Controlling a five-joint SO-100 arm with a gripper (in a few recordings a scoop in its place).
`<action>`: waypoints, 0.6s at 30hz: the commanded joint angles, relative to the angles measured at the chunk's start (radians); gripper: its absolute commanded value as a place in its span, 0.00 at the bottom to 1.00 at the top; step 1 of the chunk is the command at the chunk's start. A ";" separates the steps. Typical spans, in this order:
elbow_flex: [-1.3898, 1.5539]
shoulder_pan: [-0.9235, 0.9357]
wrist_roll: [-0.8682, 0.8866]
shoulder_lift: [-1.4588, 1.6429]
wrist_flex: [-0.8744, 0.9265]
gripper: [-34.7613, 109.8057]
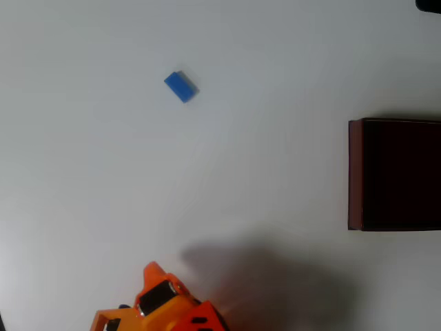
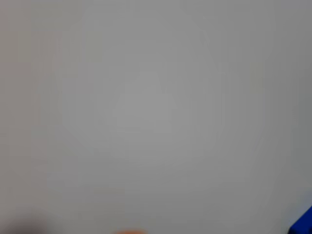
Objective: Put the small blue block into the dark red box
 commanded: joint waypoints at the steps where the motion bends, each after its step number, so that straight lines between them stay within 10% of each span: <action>1: 0.014 -0.025 -0.017 0.011 0.011 0.24; 18: 0.014 -0.023 -0.008 0.011 0.011 0.24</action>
